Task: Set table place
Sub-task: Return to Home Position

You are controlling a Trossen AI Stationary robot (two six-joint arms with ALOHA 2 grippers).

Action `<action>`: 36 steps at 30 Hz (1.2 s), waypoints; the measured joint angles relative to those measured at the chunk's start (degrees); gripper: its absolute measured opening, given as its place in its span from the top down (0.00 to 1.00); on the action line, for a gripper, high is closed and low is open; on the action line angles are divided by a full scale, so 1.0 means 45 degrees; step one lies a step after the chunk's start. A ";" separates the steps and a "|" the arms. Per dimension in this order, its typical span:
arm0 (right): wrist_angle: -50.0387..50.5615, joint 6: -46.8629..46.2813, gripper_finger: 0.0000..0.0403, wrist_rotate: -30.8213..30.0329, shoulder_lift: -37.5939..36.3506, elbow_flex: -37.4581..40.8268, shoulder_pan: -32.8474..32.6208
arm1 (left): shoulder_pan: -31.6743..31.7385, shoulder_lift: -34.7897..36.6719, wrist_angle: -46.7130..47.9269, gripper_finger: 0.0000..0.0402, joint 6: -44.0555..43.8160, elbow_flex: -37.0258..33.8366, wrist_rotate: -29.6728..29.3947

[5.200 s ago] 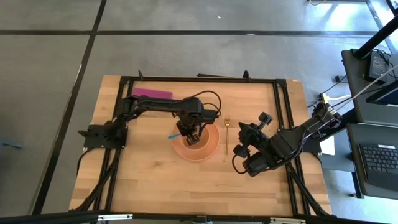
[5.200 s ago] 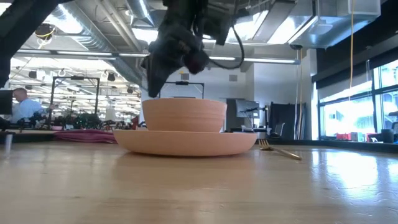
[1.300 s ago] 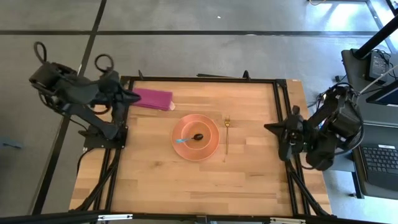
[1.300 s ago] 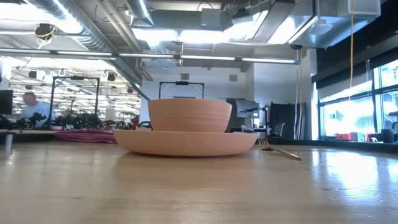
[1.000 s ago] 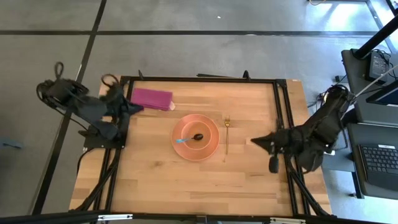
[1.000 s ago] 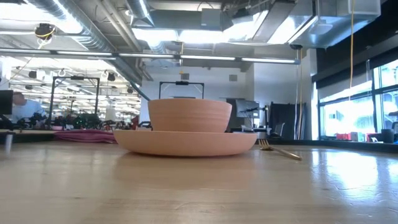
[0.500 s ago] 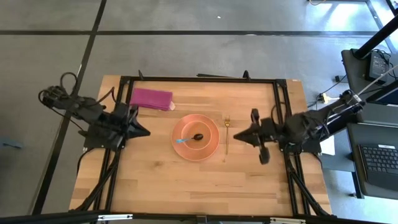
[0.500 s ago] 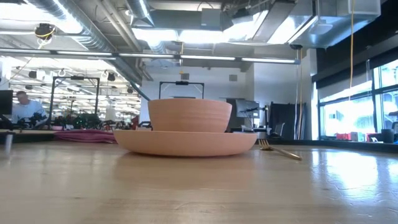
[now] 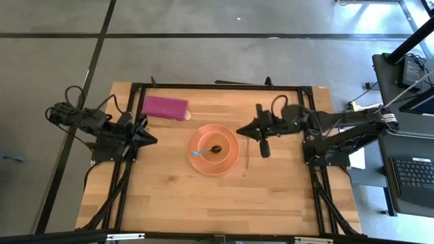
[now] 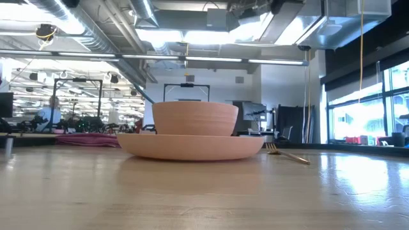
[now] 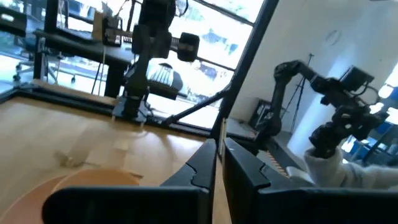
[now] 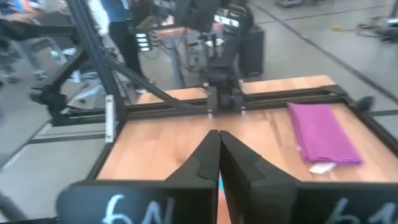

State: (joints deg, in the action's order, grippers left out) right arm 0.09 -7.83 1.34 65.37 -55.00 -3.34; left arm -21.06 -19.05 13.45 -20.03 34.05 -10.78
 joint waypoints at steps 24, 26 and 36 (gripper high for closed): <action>-0.1535 -0.0100 0.97 0.2850 -0.0194 0.2570 0.3263 | 0.1702 0.0082 -0.5290 0.84 -0.0488 -0.4163 0.1624; -0.1734 -0.0157 0.97 0.3226 -0.0810 0.3431 0.3481 | 0.1704 0.0087 -0.5308 0.83 -0.0462 -0.4163 0.1617; -0.4691 -0.0258 0.97 0.3900 -0.4615 0.6815 0.4043 | 0.1705 0.0082 -0.7426 0.81 -0.0104 -0.5371 0.2075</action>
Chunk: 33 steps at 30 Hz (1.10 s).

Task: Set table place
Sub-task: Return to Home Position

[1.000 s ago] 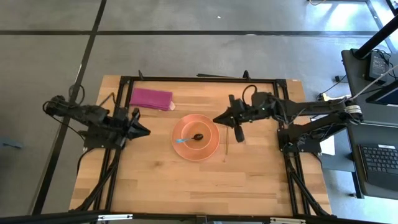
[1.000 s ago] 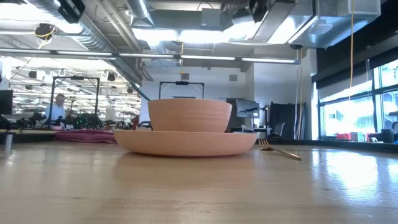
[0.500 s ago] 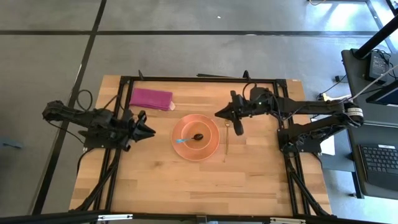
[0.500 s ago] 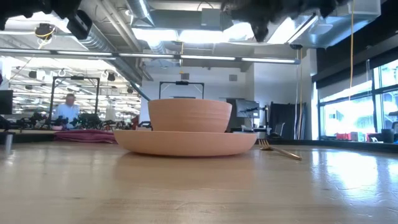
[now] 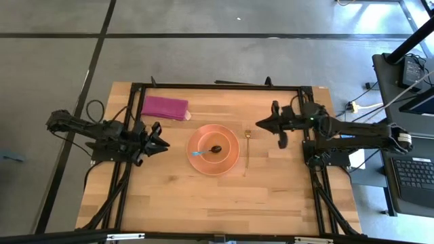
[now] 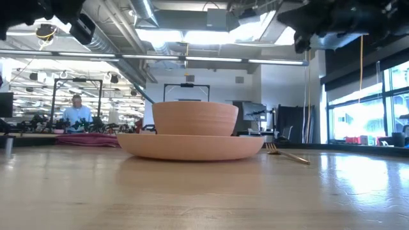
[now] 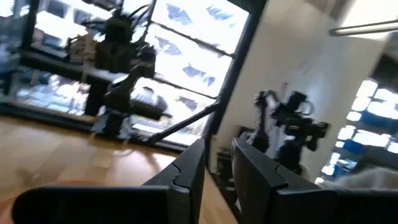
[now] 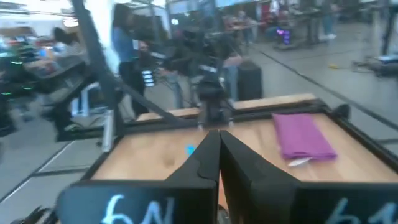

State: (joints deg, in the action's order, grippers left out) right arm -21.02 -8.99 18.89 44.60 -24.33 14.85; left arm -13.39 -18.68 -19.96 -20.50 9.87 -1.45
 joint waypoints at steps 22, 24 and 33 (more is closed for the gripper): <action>-0.2701 -0.1483 0.97 -0.0265 -0.0957 0.3889 -0.0005 | 0.0000 0.0010 -0.2448 0.90 0.0026 -0.2095 0.1134; -0.2724 -0.1633 0.97 -0.0270 -0.0957 0.4033 -0.0005 | 0.0000 0.0104 -0.2441 0.91 0.0026 -0.2095 0.1602; -0.2342 -0.1662 0.97 -0.0280 -0.1425 0.4069 -0.0005 | 0.0000 0.1222 -0.2119 0.94 0.0031 -0.2090 0.2306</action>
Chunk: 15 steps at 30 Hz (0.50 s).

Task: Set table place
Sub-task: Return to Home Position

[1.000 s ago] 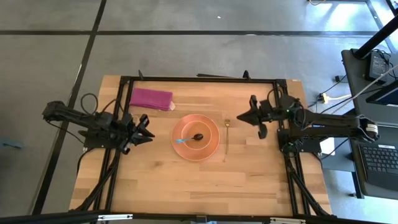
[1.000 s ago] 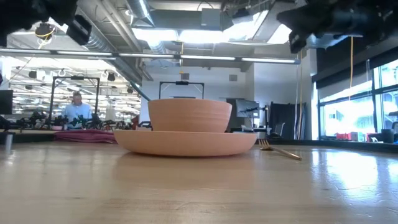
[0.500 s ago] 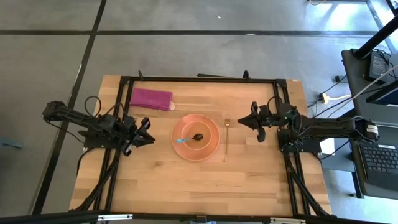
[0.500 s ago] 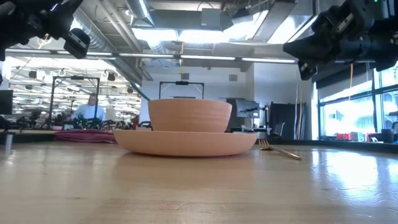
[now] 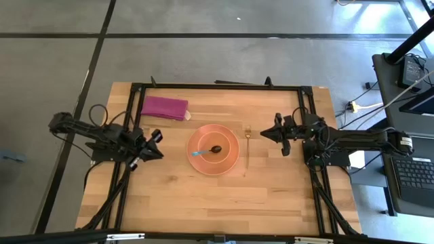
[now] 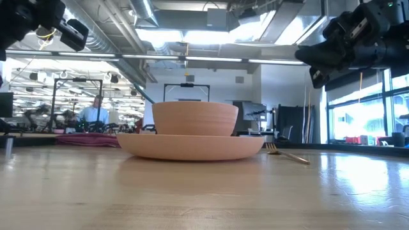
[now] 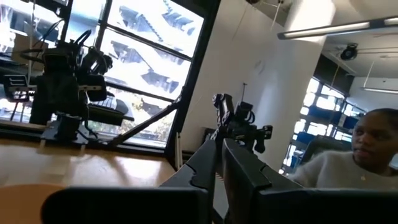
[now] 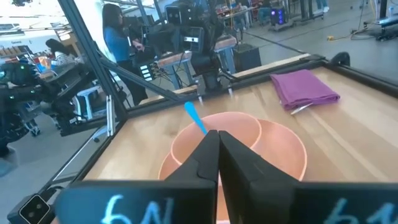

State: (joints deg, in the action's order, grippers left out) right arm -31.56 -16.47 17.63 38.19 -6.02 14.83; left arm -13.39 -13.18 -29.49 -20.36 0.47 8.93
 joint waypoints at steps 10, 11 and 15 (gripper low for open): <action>0.2083 0.0031 0.97 -0.0009 -0.2237 0.0000 0.0000 | 0.0000 0.2007 0.1990 0.98 0.0001 0.0005 -0.0379; 0.2326 0.0019 0.97 -0.0013 -0.2498 0.0000 0.0000 | 0.0000 0.2168 0.2017 0.99 0.0001 0.0005 -0.0379; 0.2920 0.0057 0.97 -0.0029 -0.3355 0.0000 0.0000 | 0.0000 0.2810 0.2277 1.00 0.0243 0.0005 -0.0321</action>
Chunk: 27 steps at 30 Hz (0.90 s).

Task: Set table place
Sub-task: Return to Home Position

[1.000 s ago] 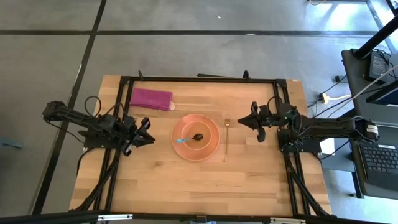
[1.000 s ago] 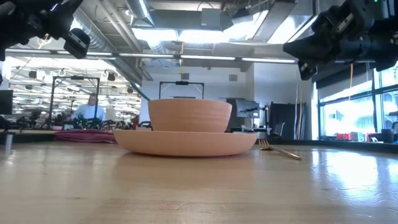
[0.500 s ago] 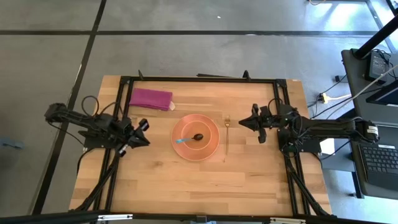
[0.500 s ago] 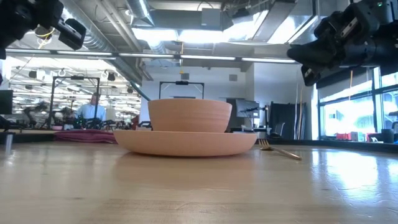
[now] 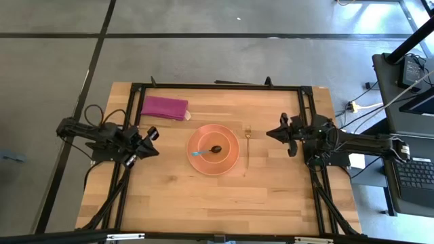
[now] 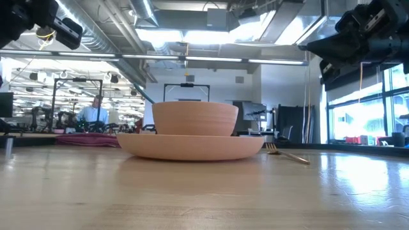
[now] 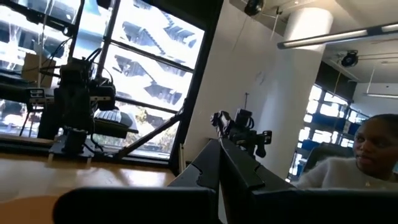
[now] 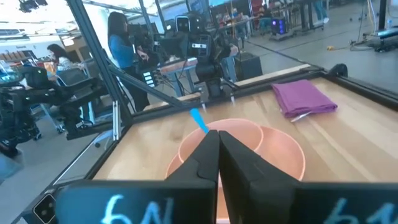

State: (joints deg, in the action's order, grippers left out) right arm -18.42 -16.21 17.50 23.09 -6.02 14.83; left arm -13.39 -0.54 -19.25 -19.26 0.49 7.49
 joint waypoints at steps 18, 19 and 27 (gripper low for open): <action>-0.0714 -0.0074 0.97 0.0004 -0.1981 0.1234 0.0014 | 0.0010 0.0088 0.0375 0.90 0.0082 0.0068 0.0812; -0.0607 -0.0173 0.97 0.0005 -0.2058 0.1233 0.0015 | 0.0010 0.0088 0.0373 0.90 0.0077 0.0068 0.1011; -0.0366 -0.0339 0.97 0.0019 -0.3036 0.1229 0.0010 | 0.0010 0.0088 0.0374 0.86 0.0077 0.0070 0.1268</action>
State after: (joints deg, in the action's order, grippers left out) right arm -20.06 -17.74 17.58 9.43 -0.49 14.87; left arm -13.34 -0.14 -17.56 -18.92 0.81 13.19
